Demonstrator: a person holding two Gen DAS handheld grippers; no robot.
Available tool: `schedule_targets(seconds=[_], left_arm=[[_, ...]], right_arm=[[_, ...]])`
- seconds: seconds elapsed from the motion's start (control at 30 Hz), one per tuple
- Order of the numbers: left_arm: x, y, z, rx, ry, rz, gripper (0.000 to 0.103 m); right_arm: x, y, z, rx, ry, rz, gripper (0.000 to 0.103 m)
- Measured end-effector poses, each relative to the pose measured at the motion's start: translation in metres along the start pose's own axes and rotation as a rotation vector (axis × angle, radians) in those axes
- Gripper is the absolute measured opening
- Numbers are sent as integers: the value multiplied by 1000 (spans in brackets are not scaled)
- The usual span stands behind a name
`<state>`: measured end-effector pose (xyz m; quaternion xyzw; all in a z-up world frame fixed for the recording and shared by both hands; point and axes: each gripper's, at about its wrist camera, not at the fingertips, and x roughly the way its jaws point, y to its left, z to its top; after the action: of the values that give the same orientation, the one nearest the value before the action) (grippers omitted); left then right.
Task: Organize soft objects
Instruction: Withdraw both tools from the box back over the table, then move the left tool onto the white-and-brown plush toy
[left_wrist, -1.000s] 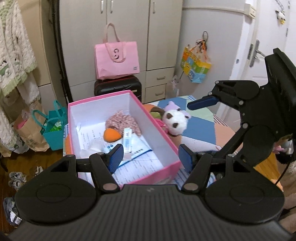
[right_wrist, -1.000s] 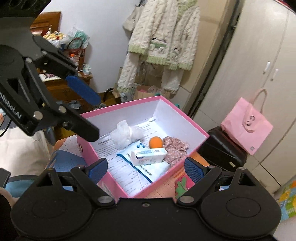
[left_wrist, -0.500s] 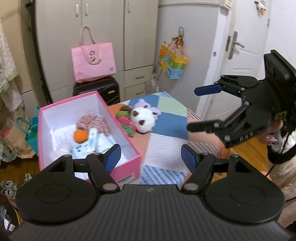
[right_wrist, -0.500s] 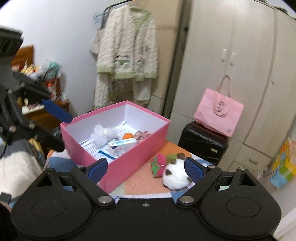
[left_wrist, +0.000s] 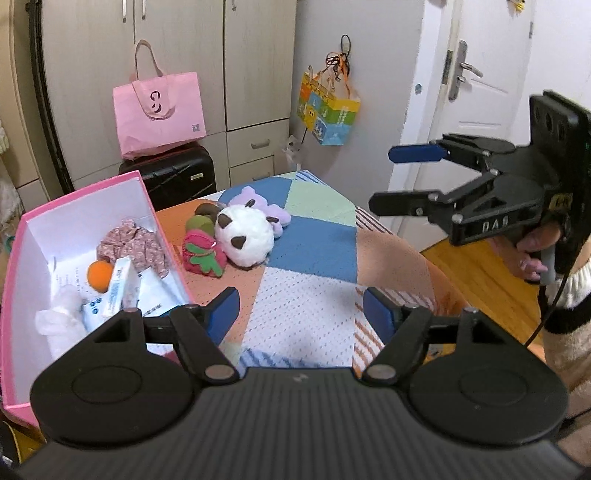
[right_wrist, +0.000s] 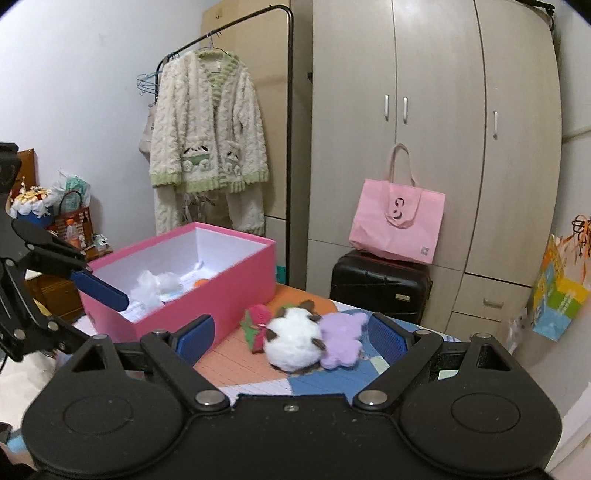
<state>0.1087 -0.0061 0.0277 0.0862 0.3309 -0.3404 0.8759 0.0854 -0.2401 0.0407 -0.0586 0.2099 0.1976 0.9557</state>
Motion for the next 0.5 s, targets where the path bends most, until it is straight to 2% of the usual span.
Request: schedule_targets(seconds=[0.2,0.33,0.43,0.5], left_arm=[[29,2,13,-41,-26,21,73],[48,3,21,-38,-35,33,73],[63,3,25,-24,-40,71,73],[74,2,28,-19,-39,112,72]], right_arm=[[29,-13,-23,-55,35,17,93],[54,-20,-39,-36,69,58,93],[70,-17,-49,-43,67,88,92],[79,-17,-53,-23,62,137,92]])
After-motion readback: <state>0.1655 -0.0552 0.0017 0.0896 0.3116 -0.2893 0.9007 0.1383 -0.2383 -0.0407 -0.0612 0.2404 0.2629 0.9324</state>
